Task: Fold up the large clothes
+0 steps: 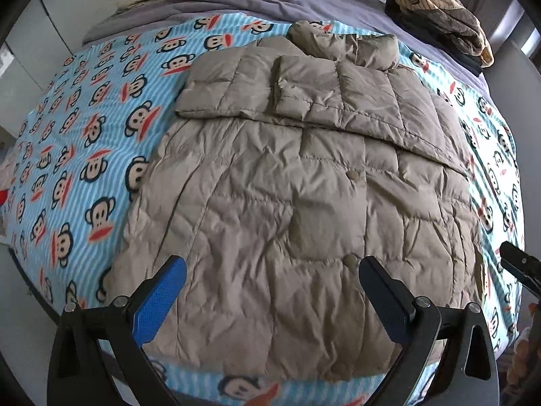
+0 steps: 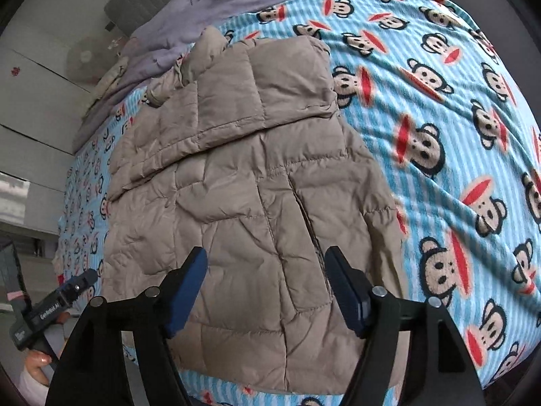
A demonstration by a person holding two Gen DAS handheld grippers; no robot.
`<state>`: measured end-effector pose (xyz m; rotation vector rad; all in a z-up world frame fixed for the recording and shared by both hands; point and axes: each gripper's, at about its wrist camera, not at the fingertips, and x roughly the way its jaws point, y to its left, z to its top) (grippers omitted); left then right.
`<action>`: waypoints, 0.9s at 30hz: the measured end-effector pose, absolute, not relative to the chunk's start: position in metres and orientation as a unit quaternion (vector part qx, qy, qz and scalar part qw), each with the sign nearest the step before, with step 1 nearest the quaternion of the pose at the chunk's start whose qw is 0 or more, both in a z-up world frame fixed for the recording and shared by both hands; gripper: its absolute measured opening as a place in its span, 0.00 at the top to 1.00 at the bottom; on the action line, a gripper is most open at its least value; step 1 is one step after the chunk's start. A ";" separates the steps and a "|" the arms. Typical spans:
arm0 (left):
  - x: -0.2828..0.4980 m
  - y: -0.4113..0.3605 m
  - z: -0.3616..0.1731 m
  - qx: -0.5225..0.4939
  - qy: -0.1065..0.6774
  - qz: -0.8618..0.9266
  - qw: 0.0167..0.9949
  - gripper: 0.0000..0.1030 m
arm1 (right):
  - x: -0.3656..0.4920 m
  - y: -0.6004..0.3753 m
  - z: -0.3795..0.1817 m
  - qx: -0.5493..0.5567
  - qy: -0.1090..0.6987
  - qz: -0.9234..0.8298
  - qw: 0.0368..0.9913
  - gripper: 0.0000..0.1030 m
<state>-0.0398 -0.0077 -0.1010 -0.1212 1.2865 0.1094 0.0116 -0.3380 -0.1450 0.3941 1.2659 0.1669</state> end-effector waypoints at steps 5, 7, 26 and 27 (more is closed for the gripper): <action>-0.046 -0.008 -0.092 -0.039 0.599 0.045 0.799 0.01 | 0.003 -0.331 -0.129 0.174 0.564 0.084 0.803 0.15; -0.047 0.000 -0.093 -0.041 0.597 0.047 0.800 0.01 | -0.002 -0.326 -0.127 0.175 0.561 0.087 0.805 0.15; -0.086 0.062 -0.125 -0.031 0.635 -0.040 0.771 0.01 | -0.104 -0.325 -0.184 0.371 0.607 -0.025 0.702 0.15; -0.088 0.065 -0.125 -0.035 0.635 -0.040 0.771 0.01 | -0.111 -0.332 -0.190 0.394 0.605 -0.034 0.691 0.15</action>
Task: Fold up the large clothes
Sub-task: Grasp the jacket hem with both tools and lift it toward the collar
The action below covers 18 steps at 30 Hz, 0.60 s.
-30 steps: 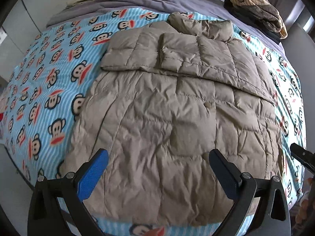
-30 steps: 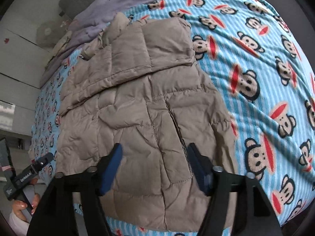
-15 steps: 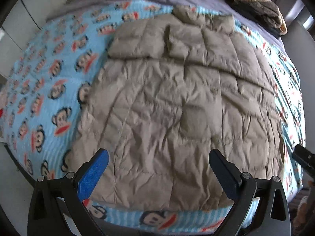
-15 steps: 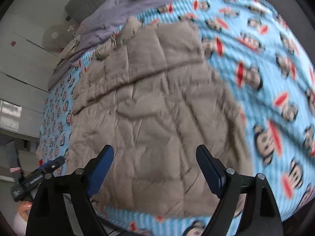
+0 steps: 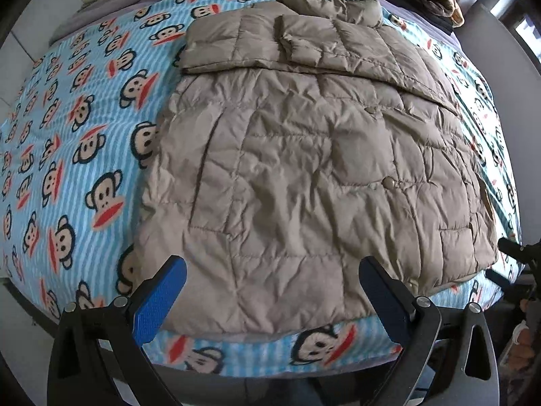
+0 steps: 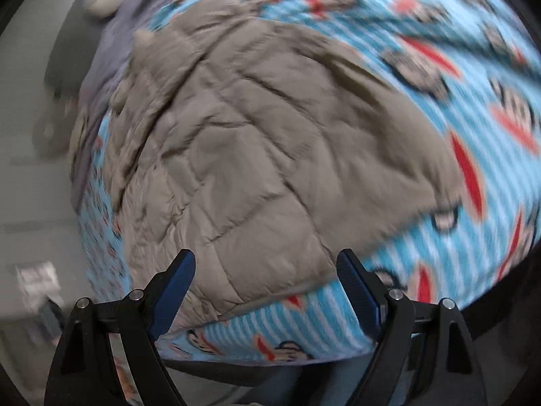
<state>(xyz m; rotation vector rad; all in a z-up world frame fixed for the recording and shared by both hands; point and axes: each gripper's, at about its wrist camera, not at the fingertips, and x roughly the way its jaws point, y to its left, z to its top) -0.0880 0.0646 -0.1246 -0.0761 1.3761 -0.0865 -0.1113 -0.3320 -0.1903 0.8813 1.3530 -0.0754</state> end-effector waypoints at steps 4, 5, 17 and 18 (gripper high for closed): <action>-0.097 0.081 -0.130 -0.070 0.636 -0.031 0.768 0.01 | -0.130 -0.353 -0.213 0.458 0.602 -0.060 0.652 0.15; -0.100 0.088 -0.133 -0.089 0.635 -0.030 0.766 0.01 | -0.133 -0.359 -0.219 0.473 0.601 -0.066 0.641 0.15; -0.151 0.163 -0.209 -0.321 0.662 0.006 0.677 0.01 | -0.147 -0.390 -0.239 0.552 0.579 -0.047 0.598 0.15; -0.151 0.160 -0.213 -0.324 0.663 0.003 0.675 0.01 | -0.148 -0.391 -0.242 0.554 0.580 -0.048 0.595 0.15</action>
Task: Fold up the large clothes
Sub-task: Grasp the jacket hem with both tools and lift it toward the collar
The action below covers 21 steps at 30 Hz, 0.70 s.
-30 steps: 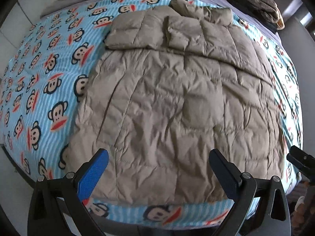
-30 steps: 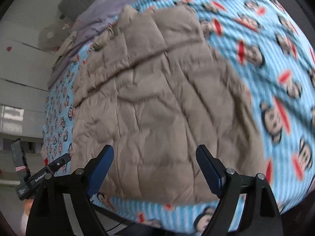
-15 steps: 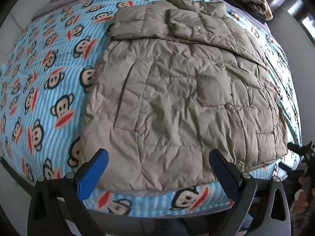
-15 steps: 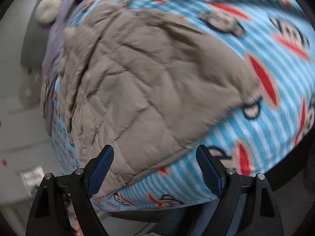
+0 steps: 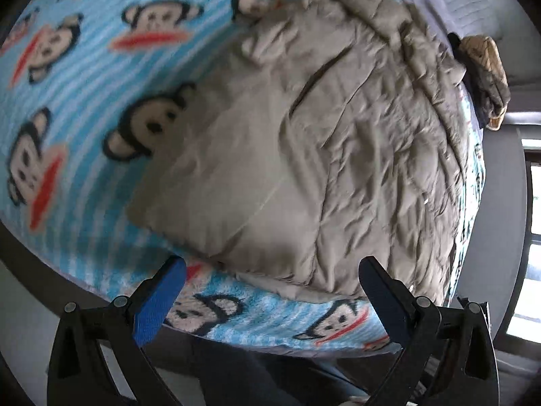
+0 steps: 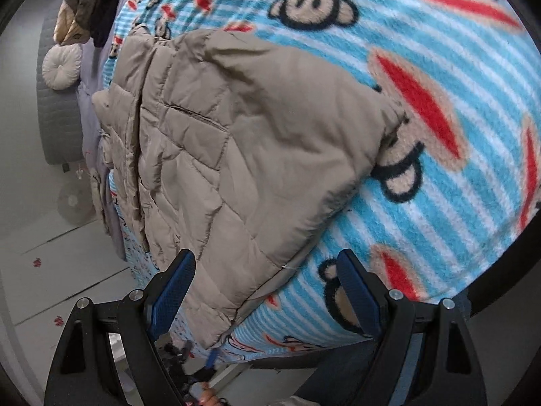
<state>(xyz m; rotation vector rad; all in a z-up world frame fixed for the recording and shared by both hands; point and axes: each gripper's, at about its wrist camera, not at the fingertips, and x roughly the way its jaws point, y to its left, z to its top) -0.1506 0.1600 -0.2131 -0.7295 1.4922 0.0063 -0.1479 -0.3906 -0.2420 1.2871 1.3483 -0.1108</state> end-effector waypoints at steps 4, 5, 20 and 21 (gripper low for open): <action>-0.139 0.146 -0.219 -0.351 0.648 -0.031 0.675 0.01 | -0.151 -0.390 -0.251 0.562 0.582 -0.053 0.586 0.15; -0.134 0.141 -0.219 -0.360 0.642 -0.040 0.676 0.01 | -0.150 -0.389 -0.251 0.563 0.580 -0.054 0.586 0.15; -0.112 0.146 -0.224 -0.347 0.654 -0.059 0.670 0.02 | -0.143 -0.392 -0.265 0.603 0.534 -0.083 0.587 0.15; -0.111 0.143 -0.223 -0.336 0.655 -0.062 0.674 0.03 | -0.142 -0.392 -0.265 0.606 0.531 -0.081 0.587 0.15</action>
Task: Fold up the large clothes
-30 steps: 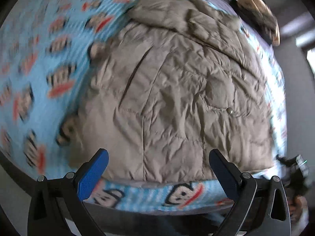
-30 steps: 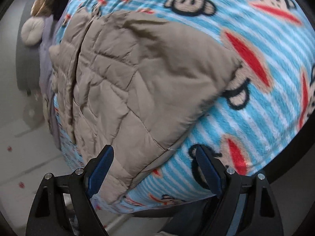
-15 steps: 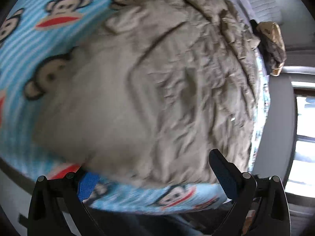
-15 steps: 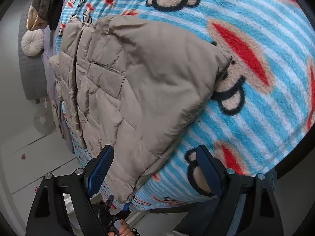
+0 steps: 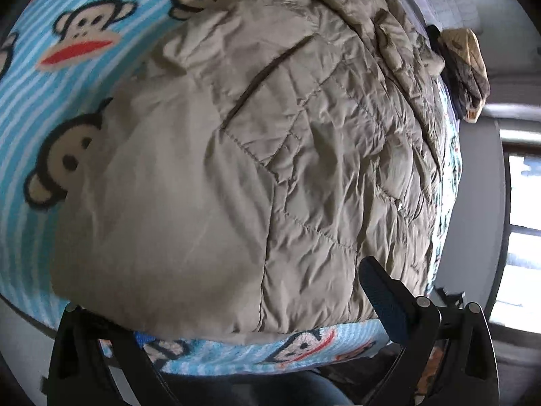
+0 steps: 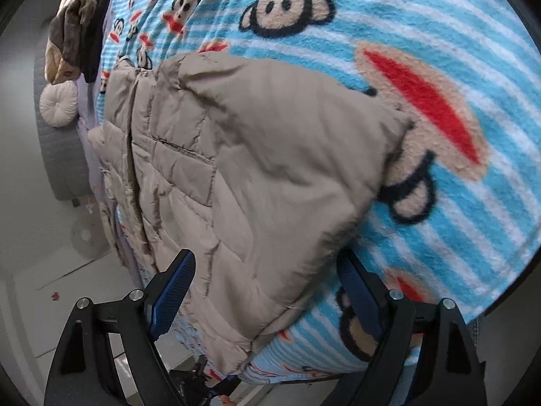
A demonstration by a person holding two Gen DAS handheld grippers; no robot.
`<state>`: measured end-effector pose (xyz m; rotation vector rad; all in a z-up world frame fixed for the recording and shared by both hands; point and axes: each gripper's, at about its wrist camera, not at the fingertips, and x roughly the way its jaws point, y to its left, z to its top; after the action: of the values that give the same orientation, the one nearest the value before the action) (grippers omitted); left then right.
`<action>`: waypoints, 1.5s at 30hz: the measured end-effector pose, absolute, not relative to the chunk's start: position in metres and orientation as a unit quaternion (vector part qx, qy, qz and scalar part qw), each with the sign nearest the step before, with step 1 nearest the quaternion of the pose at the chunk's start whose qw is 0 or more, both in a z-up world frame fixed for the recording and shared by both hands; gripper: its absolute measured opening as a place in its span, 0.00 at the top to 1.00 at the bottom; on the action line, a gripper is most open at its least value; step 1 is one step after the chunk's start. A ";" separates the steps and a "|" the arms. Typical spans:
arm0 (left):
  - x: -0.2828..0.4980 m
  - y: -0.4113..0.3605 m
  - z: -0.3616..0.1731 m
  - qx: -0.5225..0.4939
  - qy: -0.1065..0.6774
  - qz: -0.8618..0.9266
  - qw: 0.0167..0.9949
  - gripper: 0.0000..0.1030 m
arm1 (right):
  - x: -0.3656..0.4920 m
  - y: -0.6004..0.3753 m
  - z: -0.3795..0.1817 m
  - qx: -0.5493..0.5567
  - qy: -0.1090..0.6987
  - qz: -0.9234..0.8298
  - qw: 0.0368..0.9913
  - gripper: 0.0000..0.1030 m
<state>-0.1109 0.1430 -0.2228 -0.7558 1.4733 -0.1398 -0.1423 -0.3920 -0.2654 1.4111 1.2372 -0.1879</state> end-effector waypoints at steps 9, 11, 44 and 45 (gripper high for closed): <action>-0.104 0.142 -0.208 -0.284 0.646 -0.096 0.702 0.89 | -0.141 -0.382 -0.259 0.589 0.523 -0.091 0.610 0.90; -0.097 0.143 -0.192 -0.285 0.632 -0.101 0.714 0.89 | -0.136 -0.381 -0.252 0.565 0.531 -0.086 0.626 0.91; 0.266 0.117 -0.148 -0.163 0.566 -0.013 0.808 0.89 | 0.285 -0.347 -0.163 0.346 0.542 0.063 0.763 0.93; 0.273 0.116 -0.157 -0.168 0.571 -0.012 0.804 0.89 | 0.291 -0.346 -0.175 0.349 0.543 0.056 0.762 0.93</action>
<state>0.2729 0.1165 -0.1568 -0.3597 1.2227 -0.0268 0.2911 -0.3459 -0.1745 0.7598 1.1808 0.1223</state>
